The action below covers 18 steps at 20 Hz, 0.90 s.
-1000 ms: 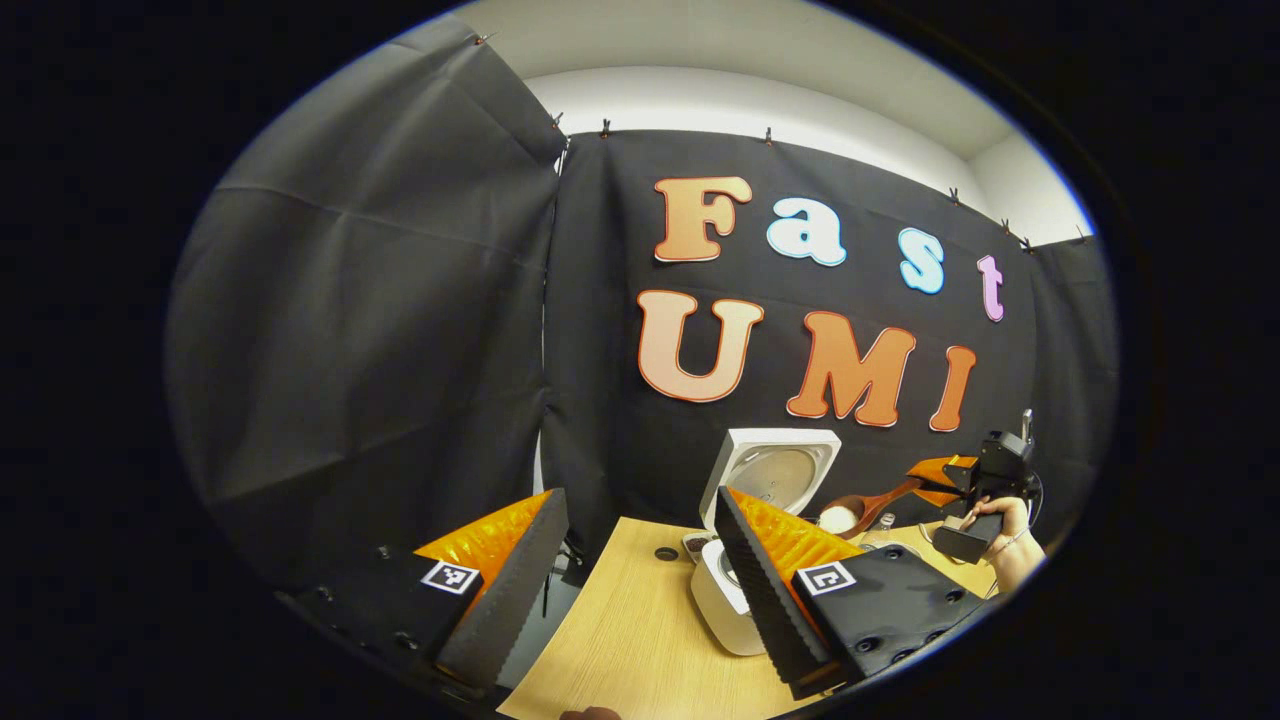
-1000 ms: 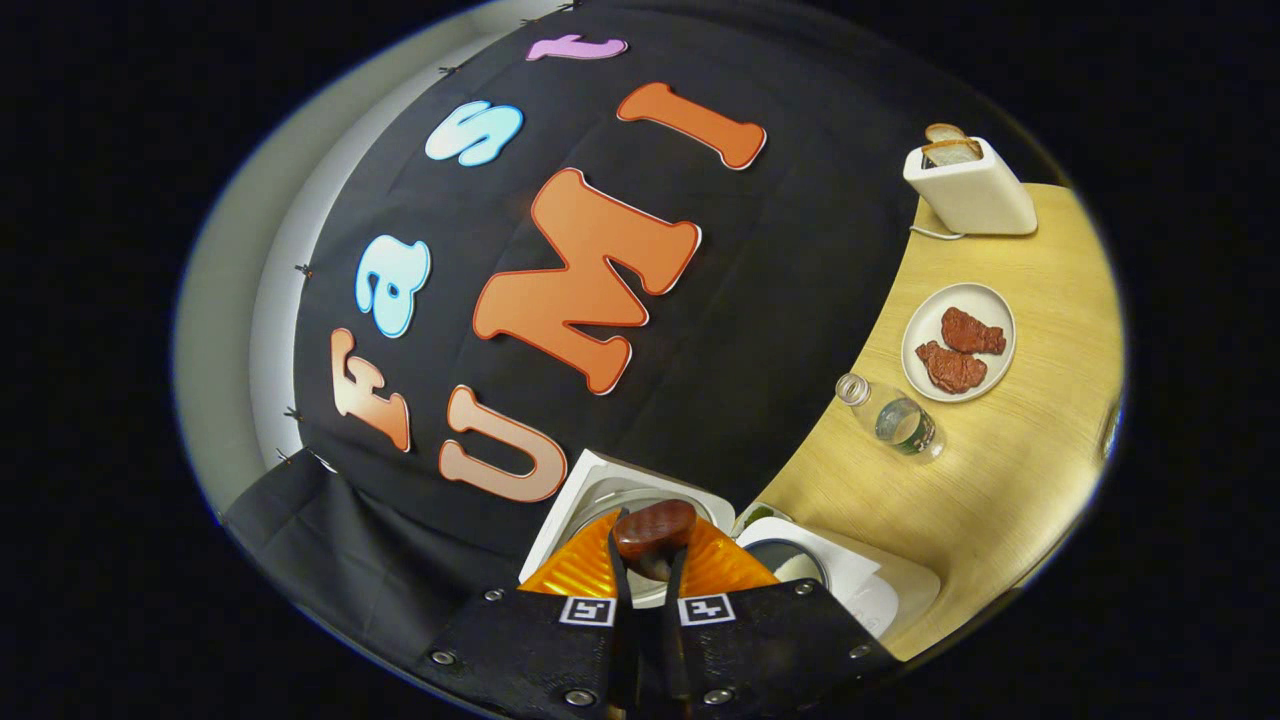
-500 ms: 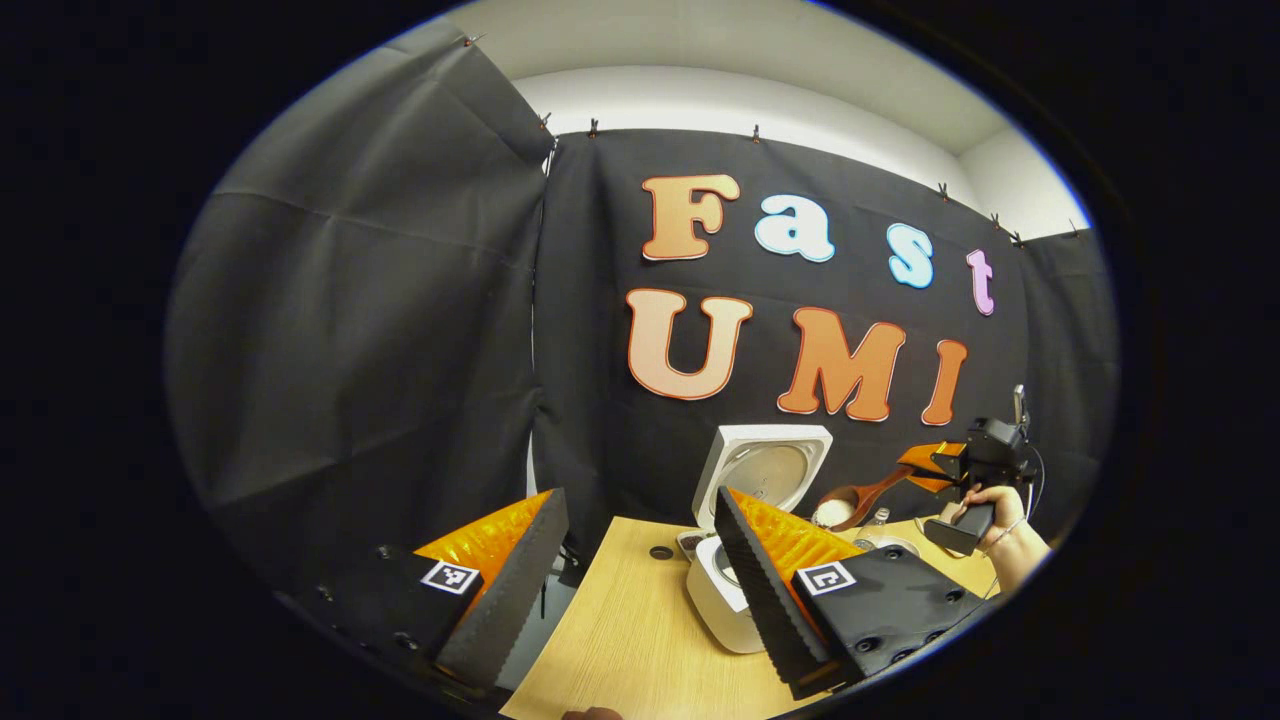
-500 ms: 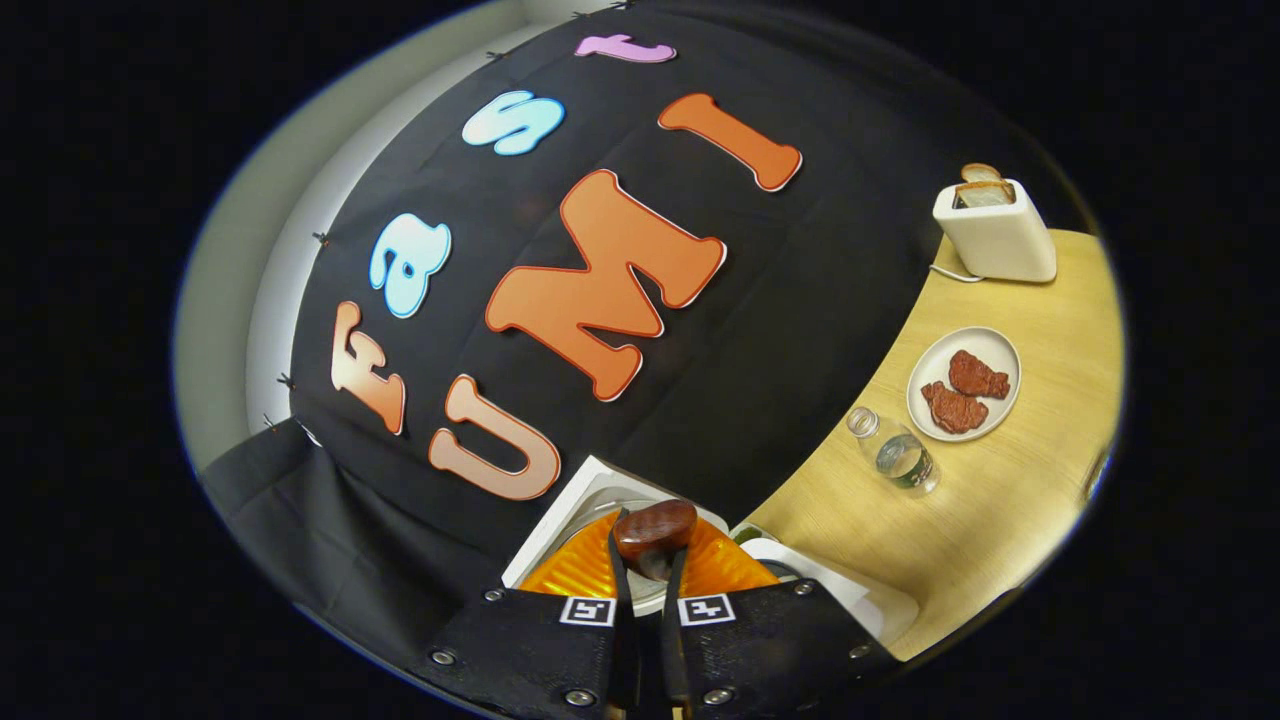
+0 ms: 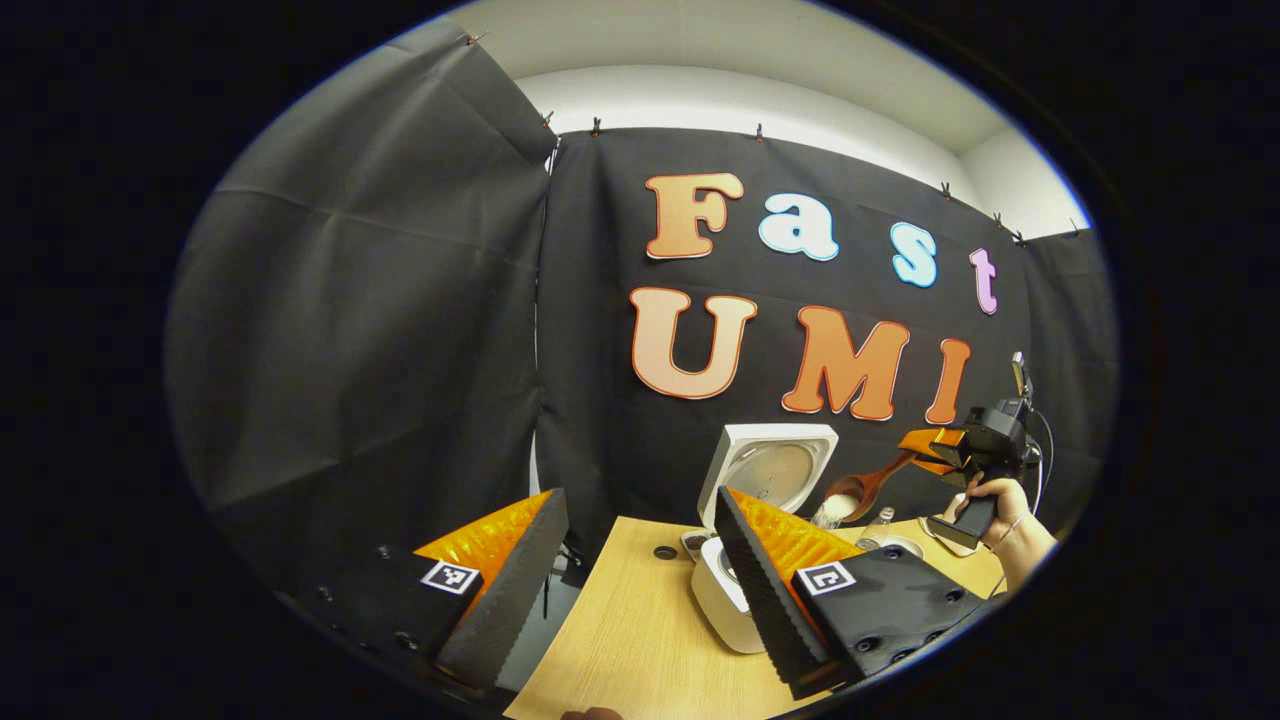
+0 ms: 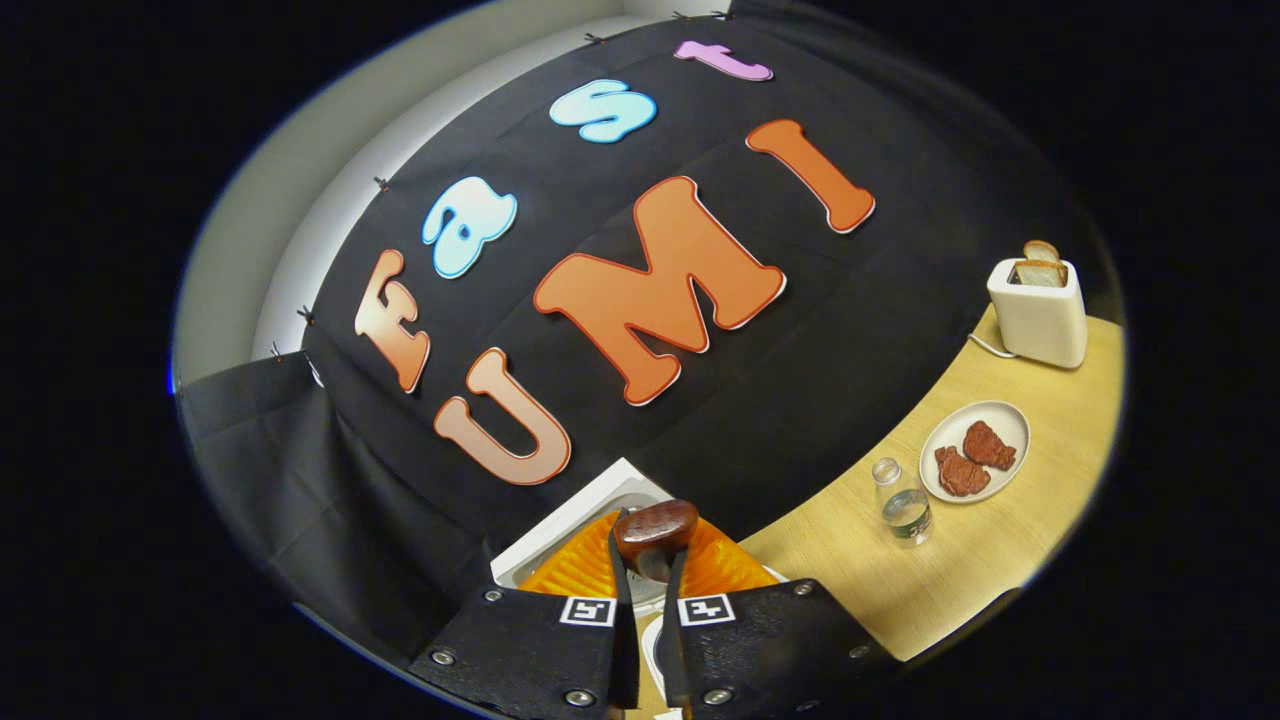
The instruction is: Close the left gripper, press the button to open the rice cooker; take a wooden spoon from the chopstick holder with the right hand, scoop a spoonful of rice and pour it into the rice cooker, then put the wooden spoon back into the chopstick holder.
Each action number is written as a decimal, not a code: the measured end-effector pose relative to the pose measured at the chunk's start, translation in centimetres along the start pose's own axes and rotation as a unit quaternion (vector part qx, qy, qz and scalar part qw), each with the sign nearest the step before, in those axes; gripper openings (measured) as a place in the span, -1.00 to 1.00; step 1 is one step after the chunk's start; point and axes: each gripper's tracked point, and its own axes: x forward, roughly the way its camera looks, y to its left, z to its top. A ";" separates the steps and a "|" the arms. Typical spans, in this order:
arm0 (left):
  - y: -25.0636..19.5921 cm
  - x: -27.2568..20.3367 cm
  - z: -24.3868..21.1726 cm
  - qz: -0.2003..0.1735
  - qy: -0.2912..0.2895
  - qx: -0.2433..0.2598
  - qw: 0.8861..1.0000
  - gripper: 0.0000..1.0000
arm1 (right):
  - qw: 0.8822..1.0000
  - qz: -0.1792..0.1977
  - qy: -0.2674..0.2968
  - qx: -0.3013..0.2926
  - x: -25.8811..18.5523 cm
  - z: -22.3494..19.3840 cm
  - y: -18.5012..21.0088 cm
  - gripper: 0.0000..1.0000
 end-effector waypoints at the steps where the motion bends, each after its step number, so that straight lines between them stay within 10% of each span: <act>1: -0.1 0.1 -0.2 0.000 0.001 0.001 1.000 1.00 | 1.000 0.003 0.000 -0.008 0.1 0.0 0.3 -0.84; 18: 0.7 0.3 -0.4 0.001 0.005 -0.002 1.000 1.00 | 0.990 0.040 -0.005 -0.133 0.0 -1.1 3.6 -0.84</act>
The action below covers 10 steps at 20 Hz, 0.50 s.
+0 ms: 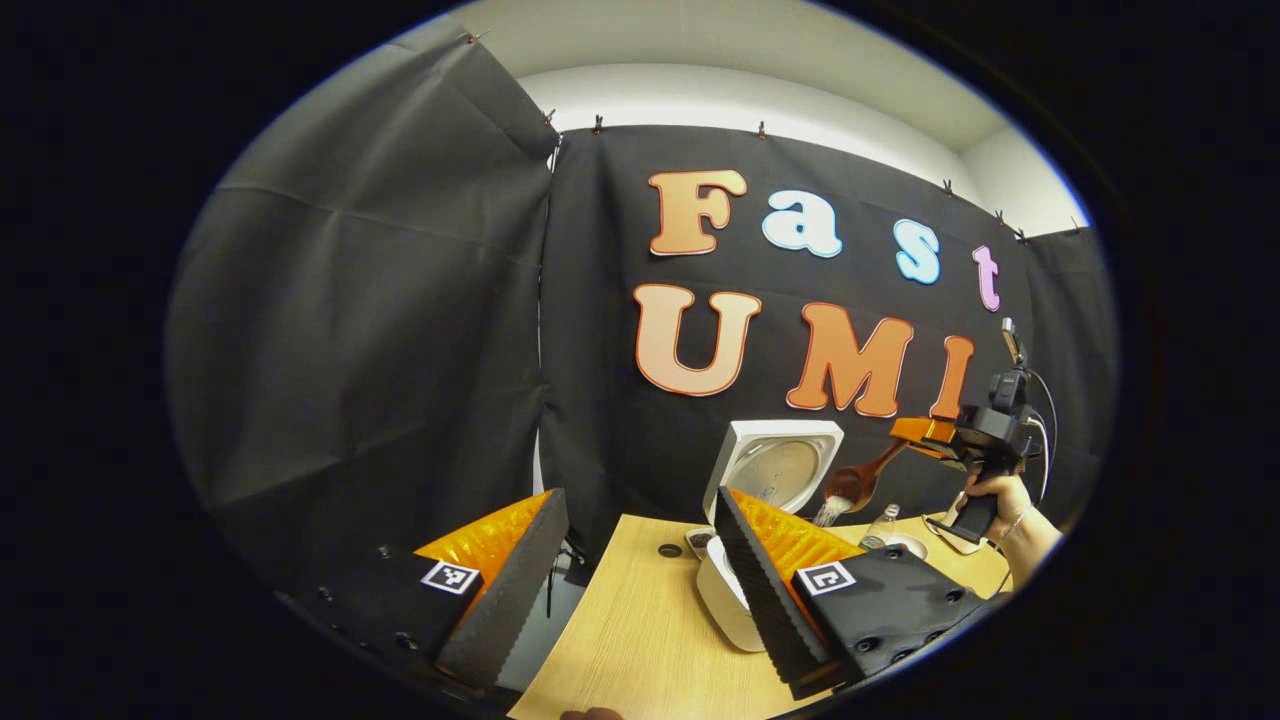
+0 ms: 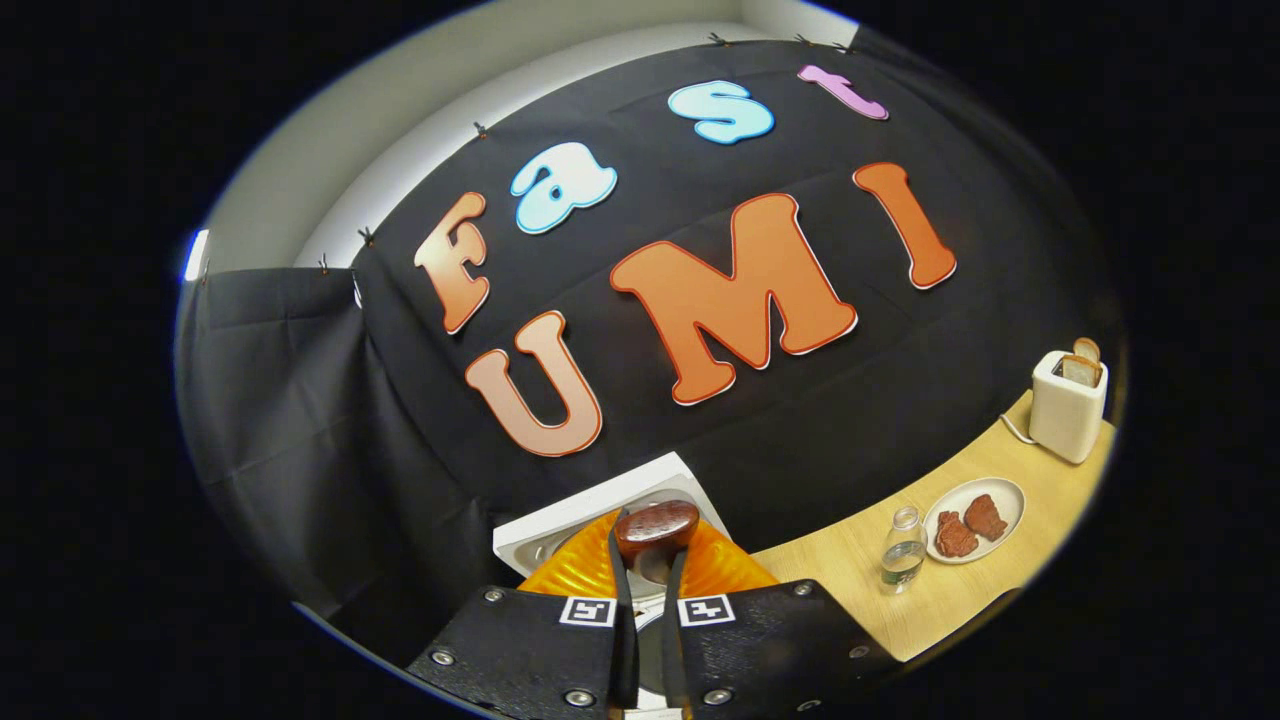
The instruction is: Close the left gripper, press the button to open the rice cooker; take a wooden spoon from the chopstick holder with the right hand, scoop a spoonful of rice and pour it into the rice cooker, then put the wooden spoon back into the chopstick holder.
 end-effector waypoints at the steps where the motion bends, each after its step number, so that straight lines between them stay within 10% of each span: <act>1: 0.0 0.0 0.0 0.001 0.000 -0.001 1.000 1.00 | 1.000 0.002 -0.002 -0.015 0.0 0.0 0.2 -0.84; 10: -0.4 0.3 -0.4 0.001 0.006 -0.003 1.000 1.00 | 0.993 0.034 -0.008 -0.115 -0.5 -0.3 2.6 -0.84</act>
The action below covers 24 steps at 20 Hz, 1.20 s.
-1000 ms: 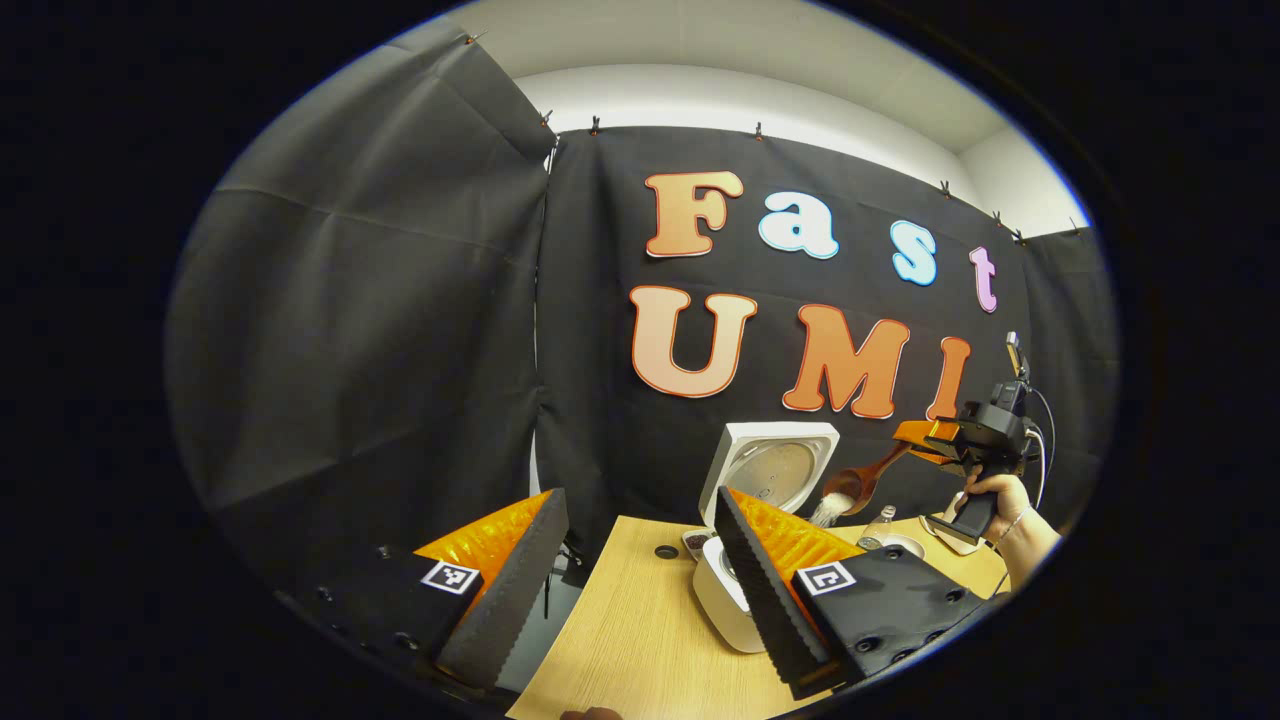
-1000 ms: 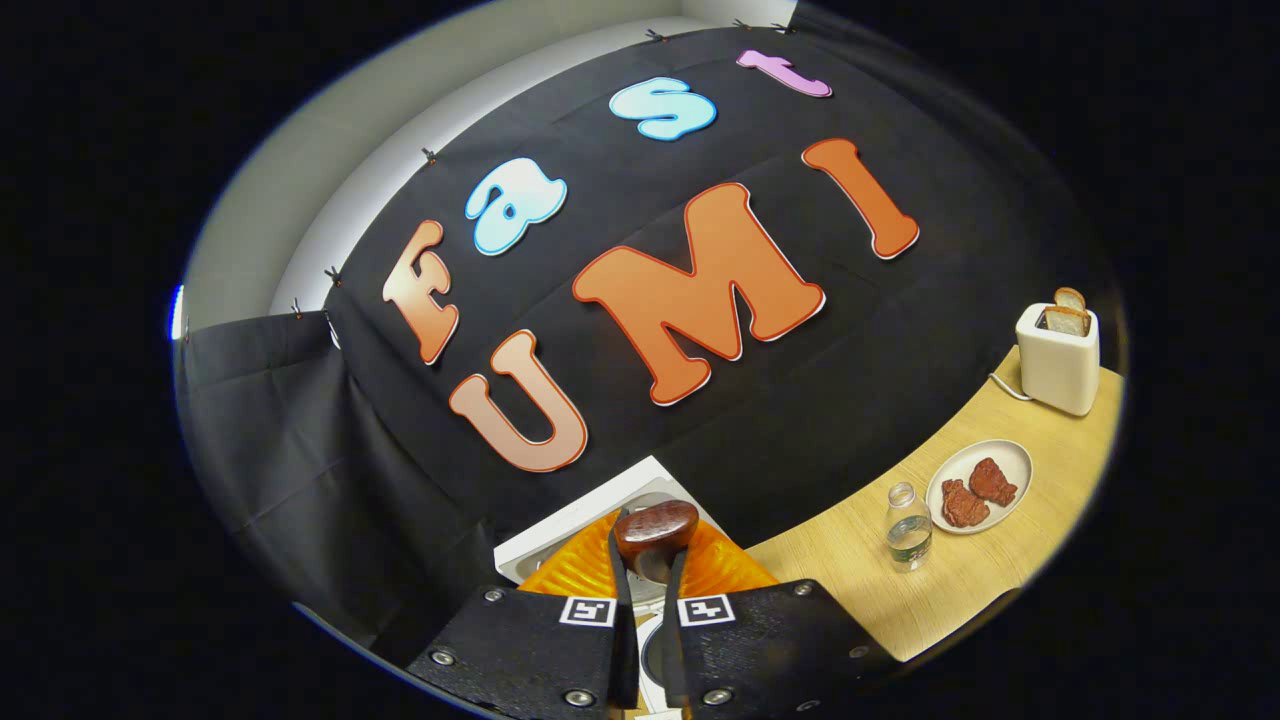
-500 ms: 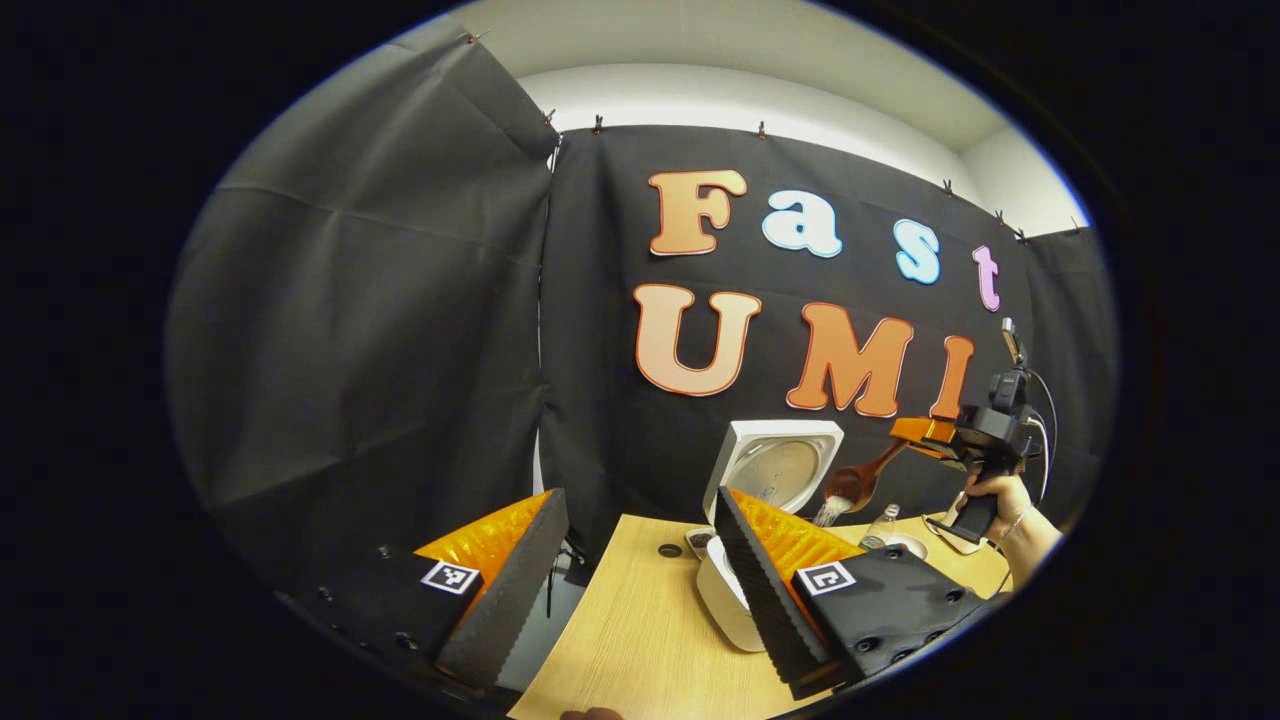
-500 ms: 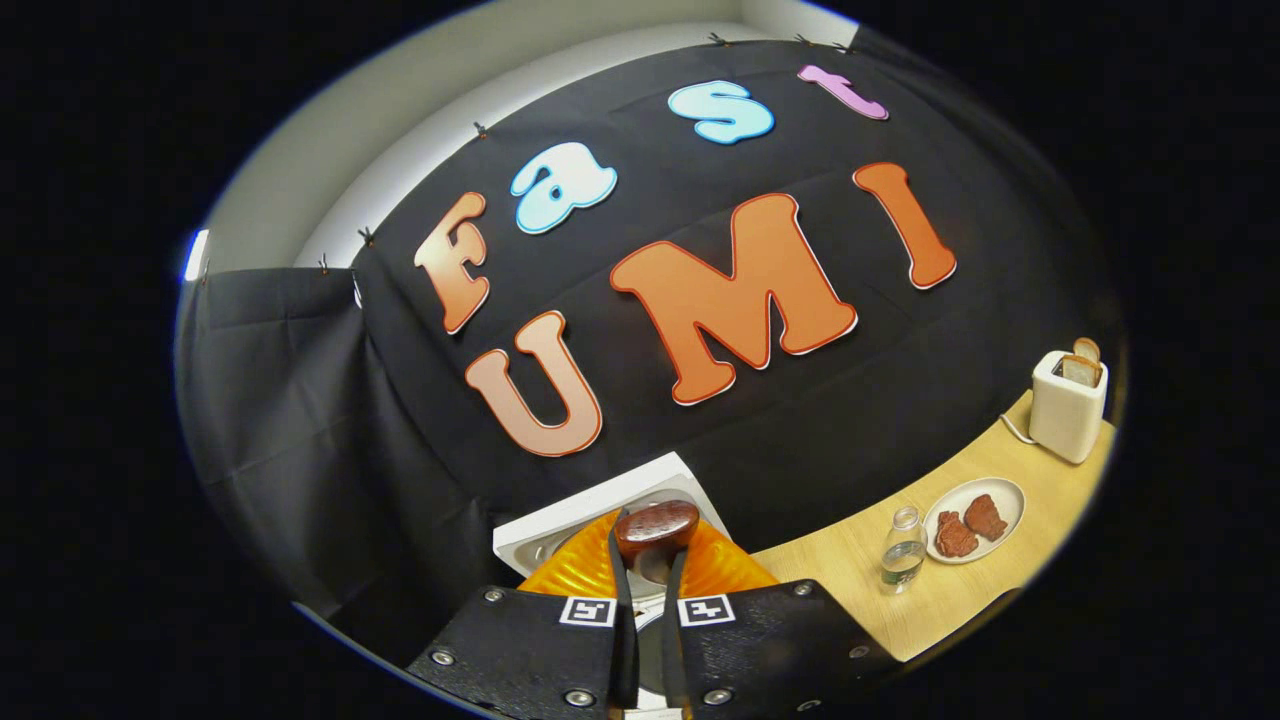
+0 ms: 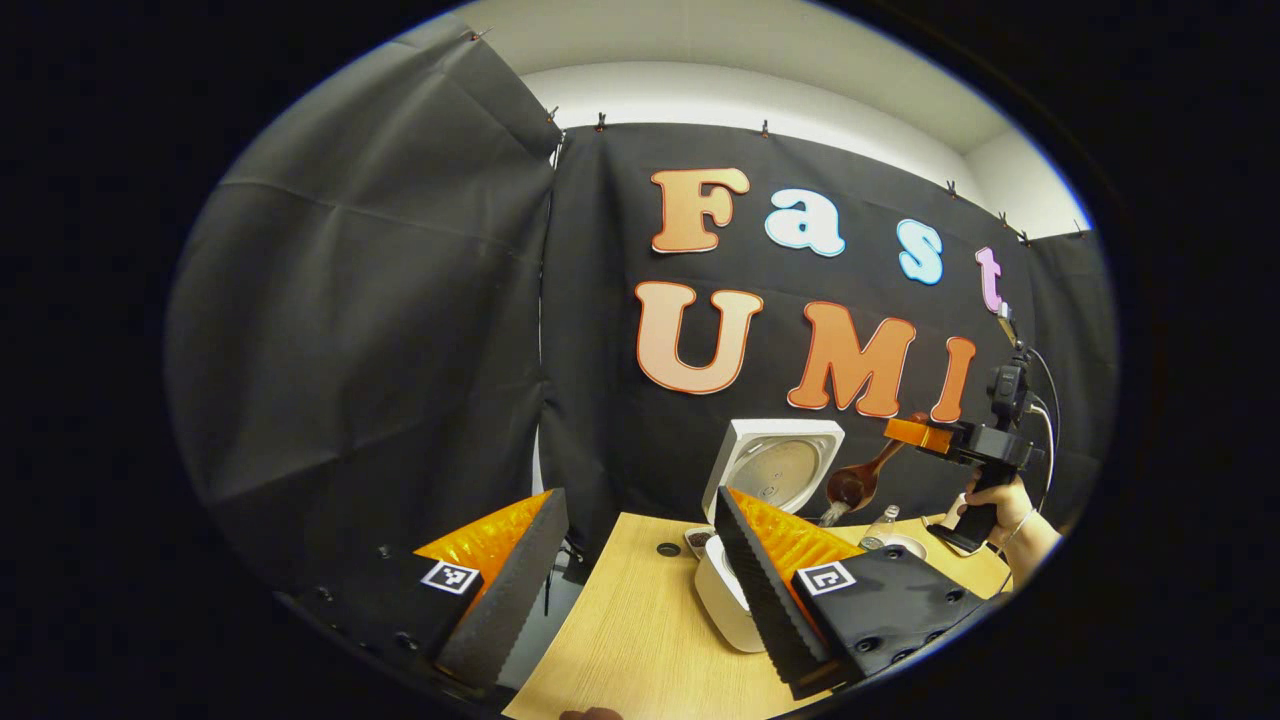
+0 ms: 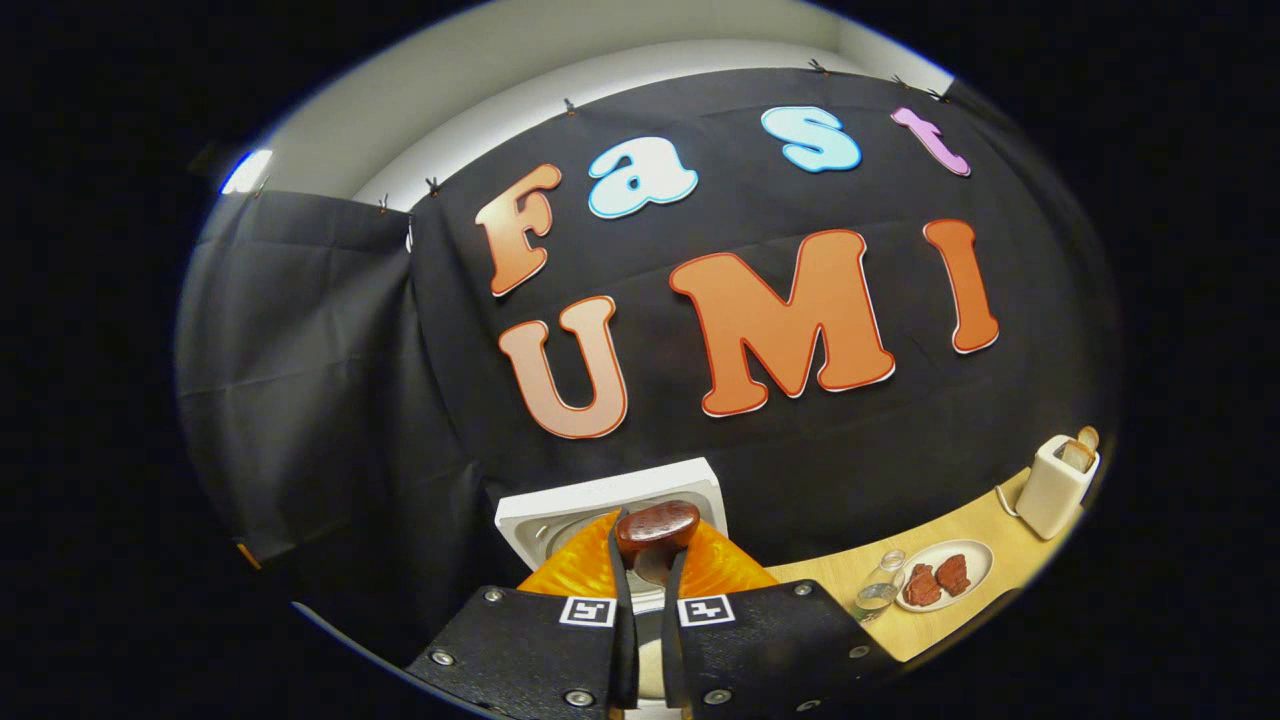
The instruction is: Close the left gripper, press the button to open the rice cooker; take a wooden spoon from the chopstick holder with the right hand, scoop a spoonful of rice and pour it into the rice cooker, then put the wooden spoon back into the chopstick holder.
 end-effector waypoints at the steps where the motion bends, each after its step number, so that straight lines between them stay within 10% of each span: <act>1: 0.1 0.1 -0.1 0.000 0.000 0.000 1.000 1.00 | 1.000 0.004 -0.001 -0.009 -0.1 0.0 0.3 -0.84; 14: -1.0 -0.7 0.3 0.000 -0.005 0.000 1.000 1.00 | 0.999 0.034 0.011 0.005 -2.1 -0.1 -0.1 -0.84; 24: -3.4 -1.5 1.3 -0.009 -0.022 -0.008 1.000 1.00 | 0.994 -0.027 -0.003 0.107 -11.2 2.3 -10.7 -0.84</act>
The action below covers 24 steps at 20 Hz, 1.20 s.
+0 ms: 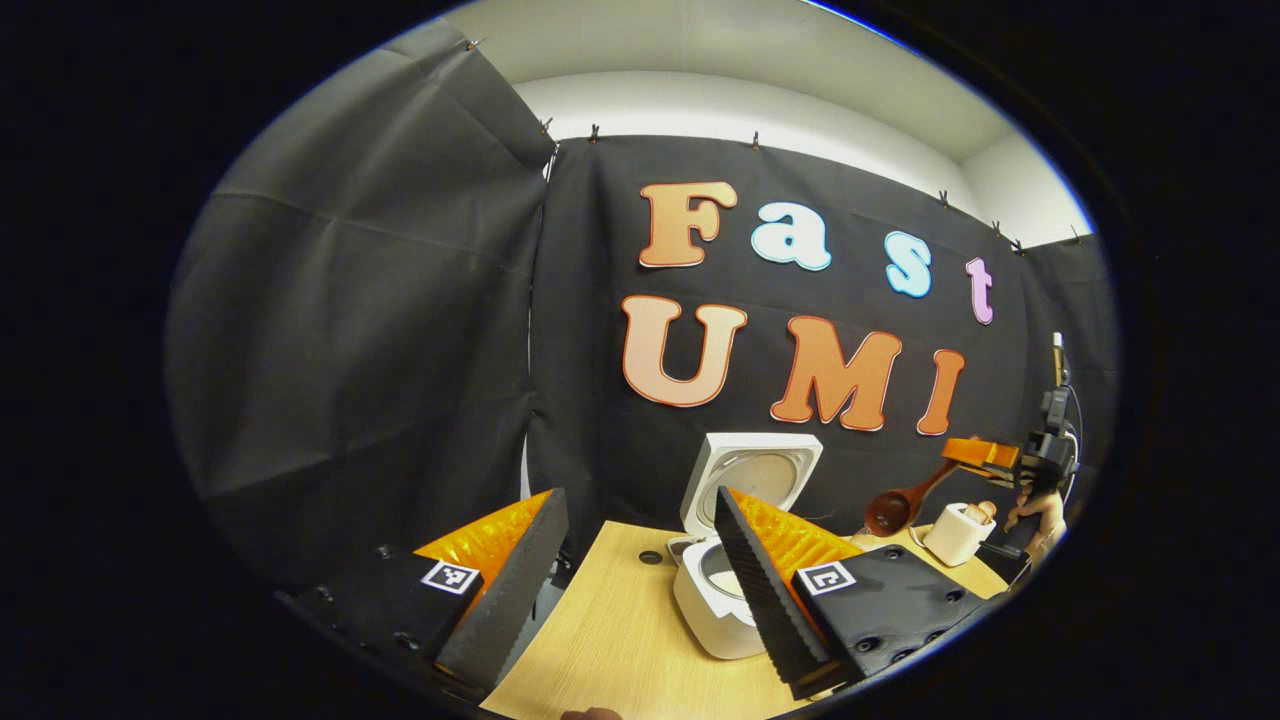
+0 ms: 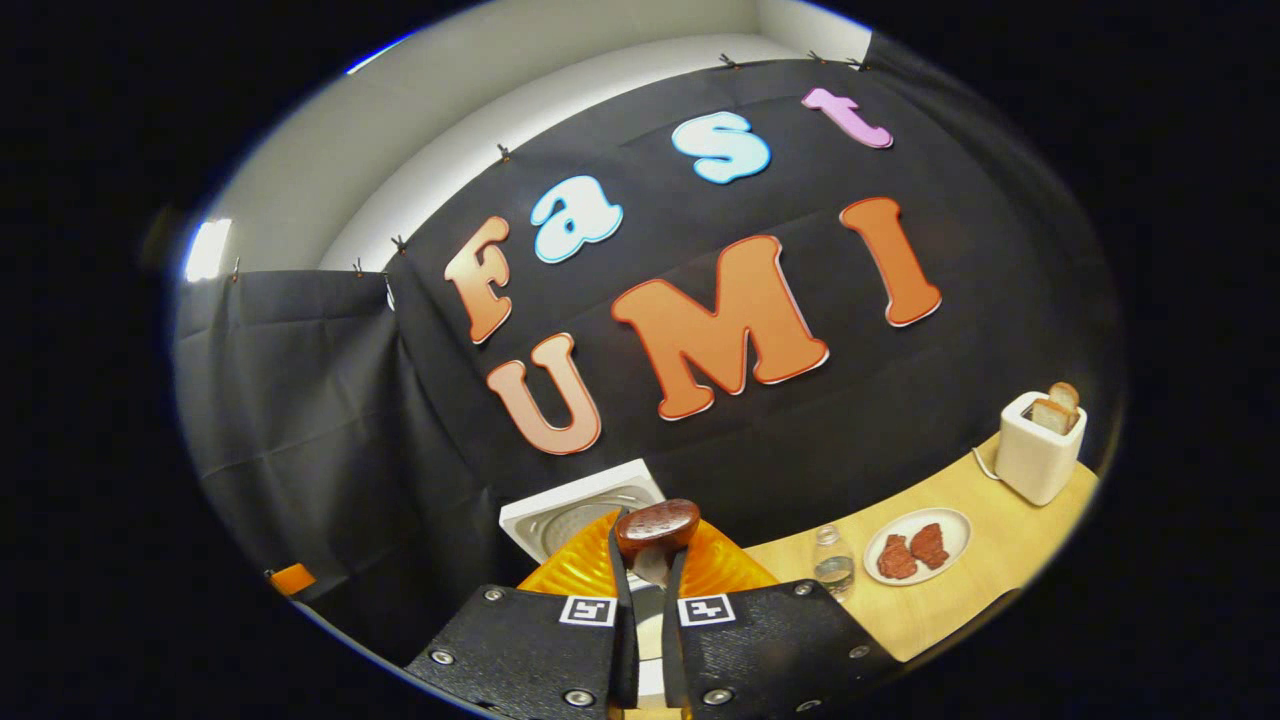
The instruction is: Close the left gripper, press the button to open the rice cooker; take a wooden spoon from the chopstick holder with the right hand, scoop a spoonful of rice and pour it into the rice cooker, then put the wooden spoon back into the chopstick holder.
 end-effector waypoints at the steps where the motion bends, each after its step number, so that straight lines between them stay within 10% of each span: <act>1: -0.4 0.0 -0.2 -0.001 0.000 -0.001 1.000 1.00 | 1.000 -0.013 -0.001 0.001 -1.3 0.3 -1.8 -0.84; 12: -7.4 -0.1 -1.7 -0.038 0.010 0.000 0.999 1.00 | 0.986 -0.165 0.020 0.020 -14.3 -3.3 -19.2 -0.84; 24: -11.1 -0.8 -3.2 -0.047 0.027 0.017 0.998 0.99 | 0.970 -0.207 0.097 0.079 -15.5 -14.4 -26.3 -0.83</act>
